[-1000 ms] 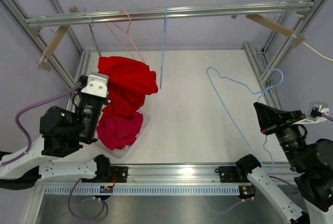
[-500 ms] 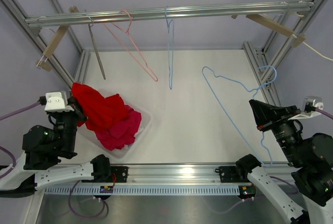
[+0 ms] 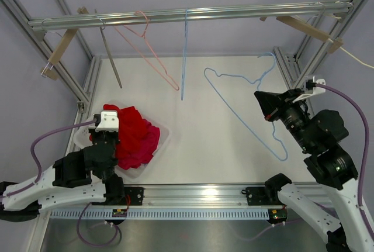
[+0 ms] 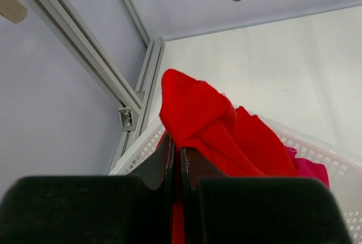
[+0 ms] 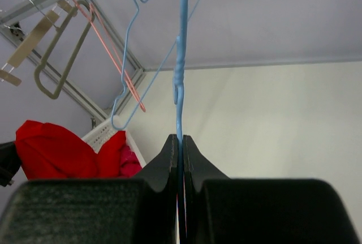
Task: Remove the t-shirt from the hanger
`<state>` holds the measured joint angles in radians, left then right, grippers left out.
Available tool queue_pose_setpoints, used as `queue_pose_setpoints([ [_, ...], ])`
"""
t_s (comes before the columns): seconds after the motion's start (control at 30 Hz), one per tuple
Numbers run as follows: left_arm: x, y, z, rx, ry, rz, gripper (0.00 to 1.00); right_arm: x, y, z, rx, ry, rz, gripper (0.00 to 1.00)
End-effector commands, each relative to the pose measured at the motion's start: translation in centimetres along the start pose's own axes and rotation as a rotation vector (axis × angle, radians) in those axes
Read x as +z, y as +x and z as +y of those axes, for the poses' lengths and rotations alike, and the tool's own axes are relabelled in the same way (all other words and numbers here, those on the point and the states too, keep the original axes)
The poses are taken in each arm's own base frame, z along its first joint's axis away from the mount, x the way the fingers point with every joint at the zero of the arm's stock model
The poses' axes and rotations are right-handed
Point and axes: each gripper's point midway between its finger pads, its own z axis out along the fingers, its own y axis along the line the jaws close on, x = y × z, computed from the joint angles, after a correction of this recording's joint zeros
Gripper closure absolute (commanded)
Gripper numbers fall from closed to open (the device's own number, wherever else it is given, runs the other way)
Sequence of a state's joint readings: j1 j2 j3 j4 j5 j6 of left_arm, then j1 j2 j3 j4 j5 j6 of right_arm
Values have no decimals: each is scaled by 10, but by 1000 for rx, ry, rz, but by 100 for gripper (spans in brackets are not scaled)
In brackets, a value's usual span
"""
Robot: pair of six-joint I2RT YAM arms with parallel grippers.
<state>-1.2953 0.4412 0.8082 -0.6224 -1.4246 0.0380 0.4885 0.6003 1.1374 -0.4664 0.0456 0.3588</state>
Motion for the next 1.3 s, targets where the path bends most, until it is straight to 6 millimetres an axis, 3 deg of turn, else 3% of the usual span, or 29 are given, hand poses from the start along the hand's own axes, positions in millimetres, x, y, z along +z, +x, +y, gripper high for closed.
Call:
queue_pose_setpoints([
  [0.0, 0, 6, 8, -65, -57, 4, 99, 16, -18, 18, -12, -82, -68, 100],
  [0.07, 0, 8, 6, -90, -45, 3, 96, 23, -22, 18, -20, -79, -82, 100],
  [0.17, 1, 9, 5, -112, -45, 6, 80, 36, -29, 18, -36, -63, -98, 100],
  [0.27, 1, 8, 2, -132, -26, 7, 68, 54, -33, 16, -68, -39, -83, 100],
  [0.3, 1, 8, 2, -143, -26, 7, 63, 68, -26, 11, -82, -15, -50, 100],
  [0.37, 2, 7, -1, -154, -11, 10, 49, 78, -36, 8, -113, 16, -68, 100],
  [0.43, 2, 6, -3, -159, -1, 11, 34, 94, -34, 2, -146, 51, -51, 100],
  [0.47, 2, 6, -3, -158, -3, 12, 29, 97, -45, 2, -159, 67, -72, 100],
  [0.5, 3, 6, -4, -149, -6, 13, 25, 108, -40, -1, -182, 80, -51, 100],
  [0.57, 2, 4, -1, -153, -15, 10, 17, 115, -52, 4, -199, 75, -69, 100],
  [0.6, 2, 3, -1, -156, -13, 8, 16, 126, -45, 1, -220, 83, -41, 100],
  [0.67, 2, 2, 2, -167, -21, 4, 14, 135, -56, 3, -235, 89, -56, 100],
  [0.7, 2, 2, 4, -179, -21, 2, 13, 147, -49, -1, -259, 100, -33, 100],
  [0.87, 1, 2, 9, -210, -27, -2, 4, 170, -65, 0, -298, 125, -61, 100],
  [1.0, 0, -1, 12, -245, -21, -7, 1, 192, -62, 2, -323, 118, -36, 100],
  [1.03, 0, -4, 10, -255, -1, -9, 1, 194, -67, 3, -328, 118, -46, 100],
  [1.27, -8, -38, -11, -422, 202, -23, 1, 219, -46, -8, -352, 145, 11, 100],
])
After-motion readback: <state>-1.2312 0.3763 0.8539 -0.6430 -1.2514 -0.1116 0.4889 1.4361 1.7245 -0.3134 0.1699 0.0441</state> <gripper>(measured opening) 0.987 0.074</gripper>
